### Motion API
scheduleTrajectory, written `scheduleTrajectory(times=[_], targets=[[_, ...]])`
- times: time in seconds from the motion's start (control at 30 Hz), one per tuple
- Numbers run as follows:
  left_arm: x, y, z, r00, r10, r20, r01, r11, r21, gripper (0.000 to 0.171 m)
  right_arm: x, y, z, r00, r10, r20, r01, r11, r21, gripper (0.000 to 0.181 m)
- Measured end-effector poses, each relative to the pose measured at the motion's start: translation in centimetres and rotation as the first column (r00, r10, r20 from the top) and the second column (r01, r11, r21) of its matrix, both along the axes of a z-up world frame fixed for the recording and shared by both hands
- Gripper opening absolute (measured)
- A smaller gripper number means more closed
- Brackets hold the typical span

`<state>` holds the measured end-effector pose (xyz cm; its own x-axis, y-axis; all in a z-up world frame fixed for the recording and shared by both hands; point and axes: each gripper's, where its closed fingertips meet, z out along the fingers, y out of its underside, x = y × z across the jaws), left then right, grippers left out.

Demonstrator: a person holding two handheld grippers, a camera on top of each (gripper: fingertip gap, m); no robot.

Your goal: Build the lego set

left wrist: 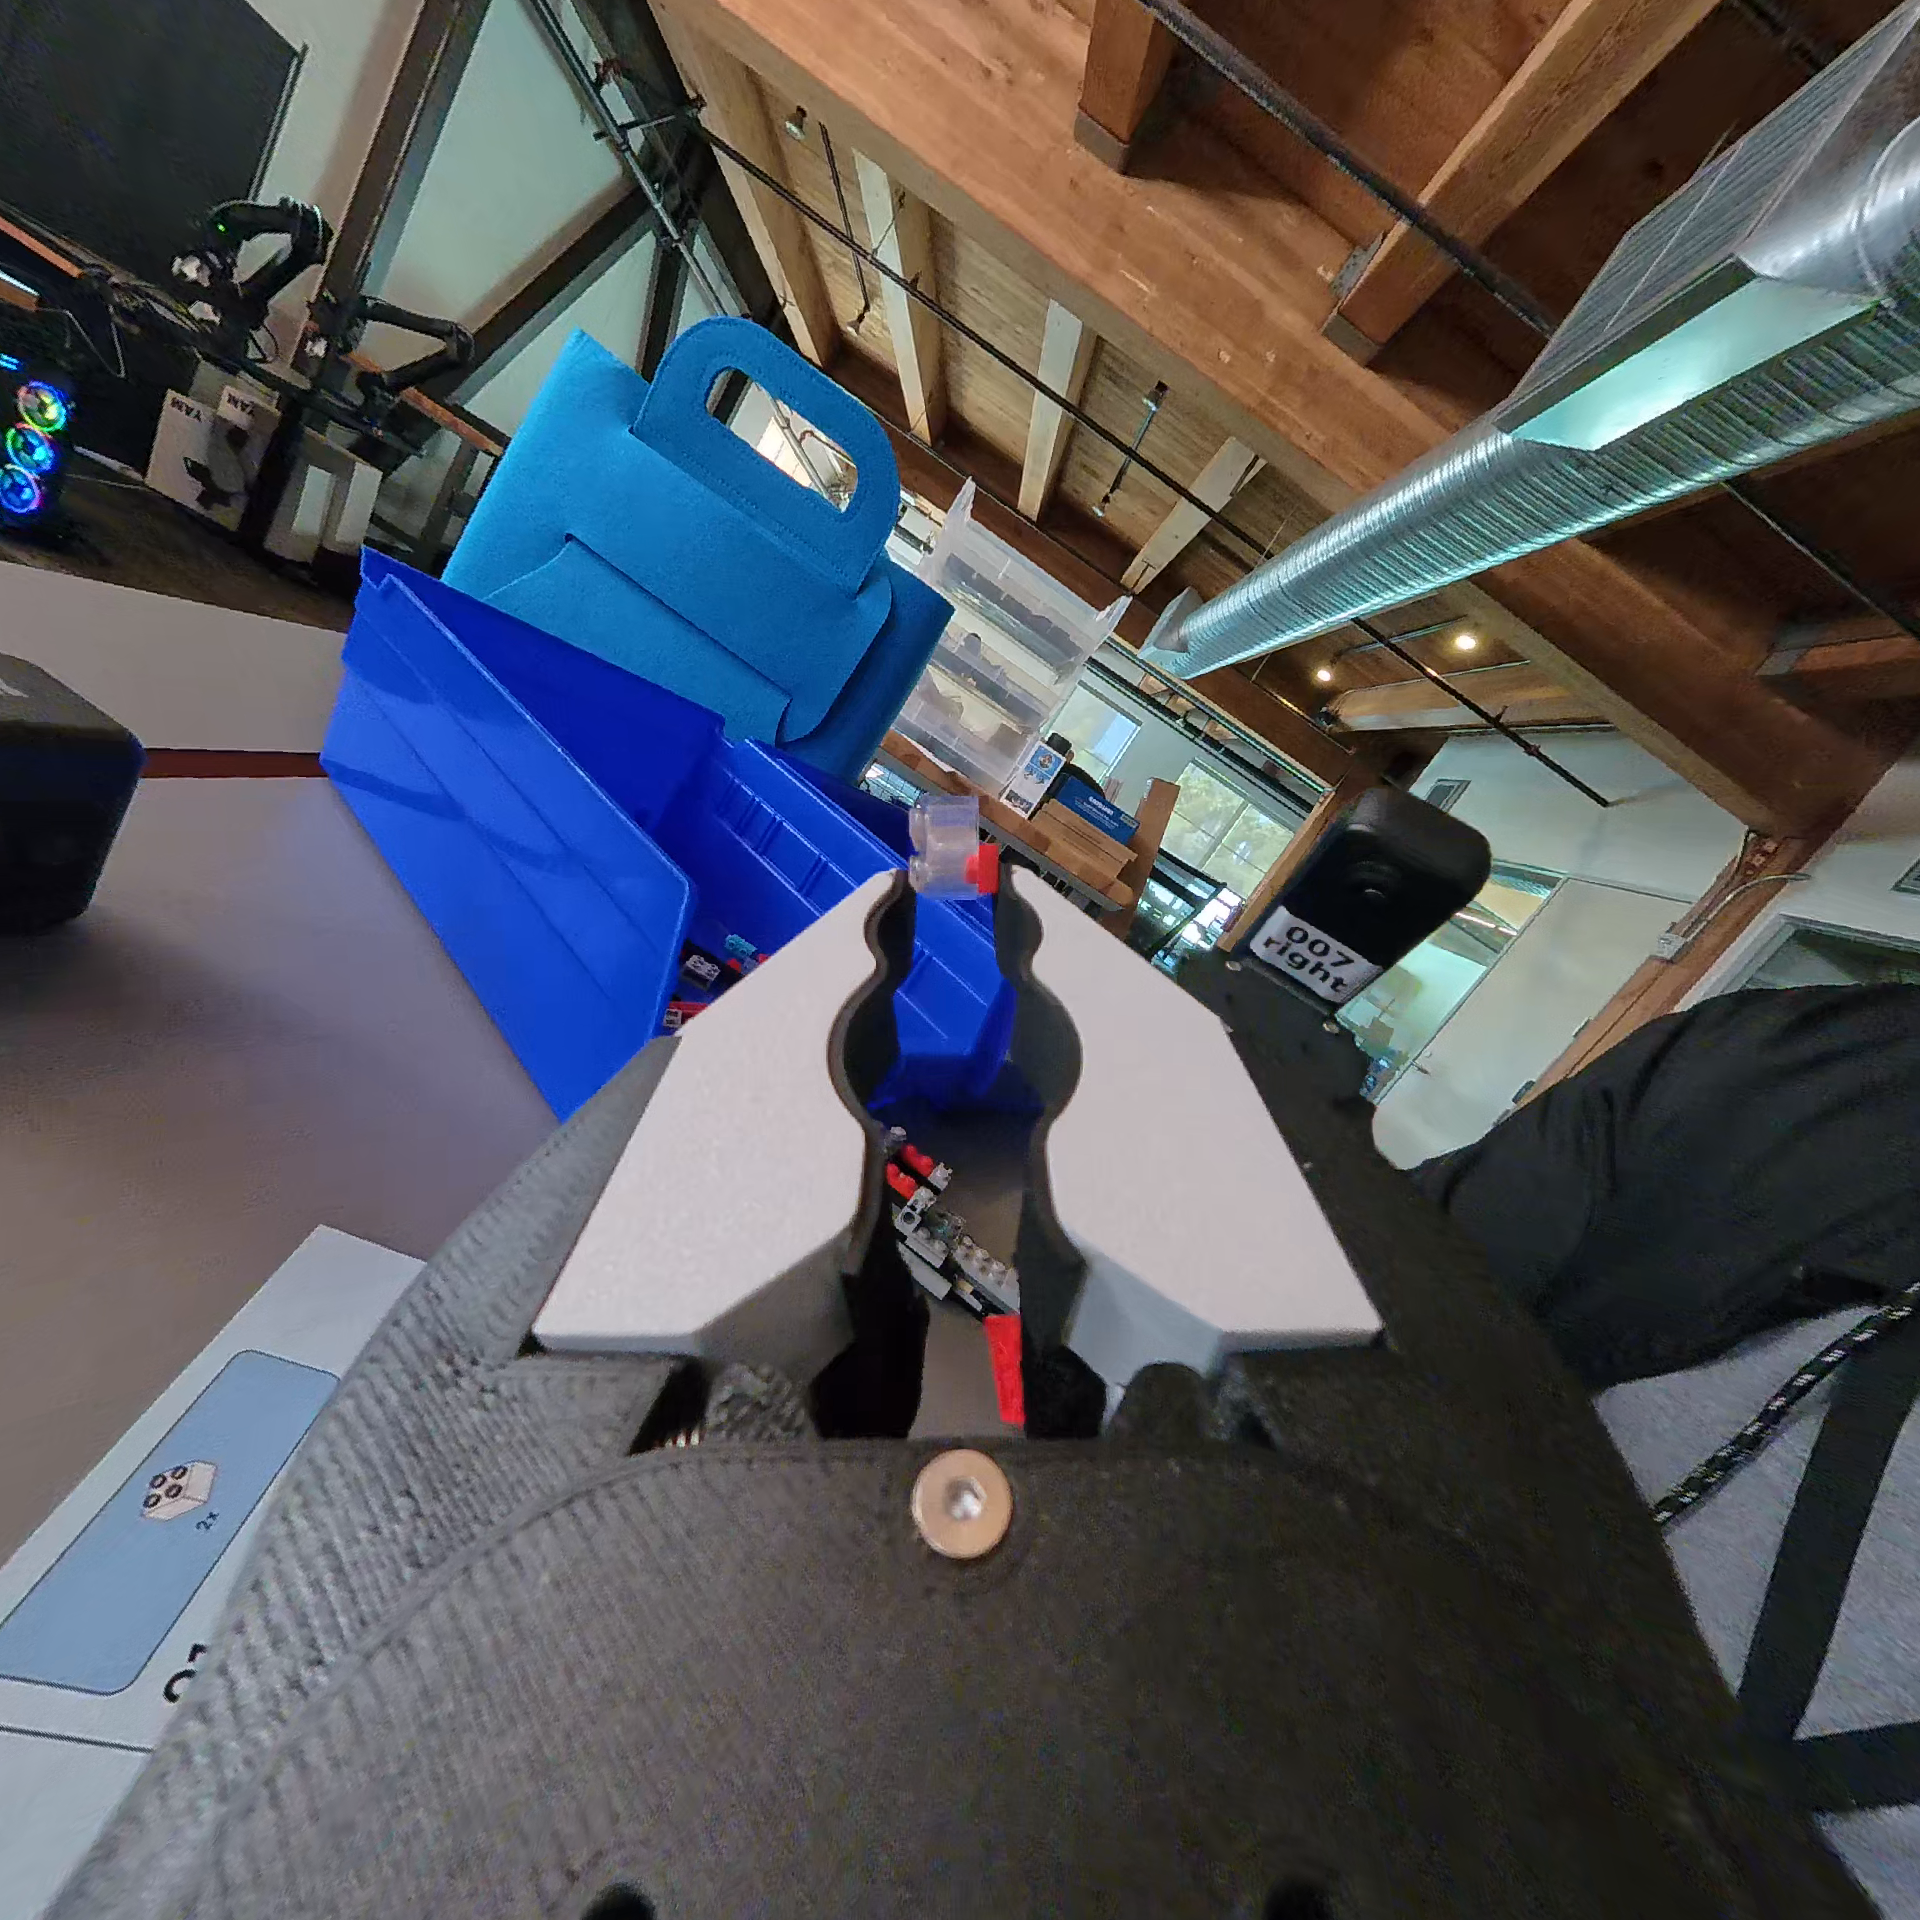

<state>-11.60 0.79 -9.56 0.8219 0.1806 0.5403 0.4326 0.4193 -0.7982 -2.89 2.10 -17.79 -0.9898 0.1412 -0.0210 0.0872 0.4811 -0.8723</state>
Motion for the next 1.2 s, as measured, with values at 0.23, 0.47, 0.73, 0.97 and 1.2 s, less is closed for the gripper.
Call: scheduleTrajectory(times=[0.23, 0.47, 0.73, 0.97, 1.2], targets=[[0.0, 0.0, 0.0, 1.000, 0.000, 0.000, 0.000, 1.000, 0.000, 0.014, -1.9, 2.0, 0.0, 0.999, -0.048, 0.019, 0.048, 0.999, 0.023, 0.020], [0.0, -0.1, 0.1, 1.000, -0.003, 0.001, 0.003, 1.000, 0.002, 0.014, -1.2, 6.5, -3.9, 0.999, 0.040, -0.003, -0.038, 0.965, 0.260, 0.024], [0.1, 0.1, 0.0, 1.000, -0.005, -0.002, 0.005, 1.000, -0.004, 0.014, -0.1, 7.8, -7.4, 0.985, 0.156, -0.074, -0.102, 0.870, 0.482, 0.042], [0.2, 0.2, 0.1, 1.000, -0.010, -0.002, 0.010, 1.000, -0.001, 0.014, 0.4, 7.0, -7.9, 0.963, 0.238, -0.125, -0.148, 0.859, 0.491, 0.017], [0.3, 0.0, 0.6, 1.000, -0.003, -0.012, 0.003, 1.000, 0.007, 0.014, 0.0, 4.4, -5.3, 0.970, 0.186, -0.158, -0.127, 0.937, 0.326, 0.005]])
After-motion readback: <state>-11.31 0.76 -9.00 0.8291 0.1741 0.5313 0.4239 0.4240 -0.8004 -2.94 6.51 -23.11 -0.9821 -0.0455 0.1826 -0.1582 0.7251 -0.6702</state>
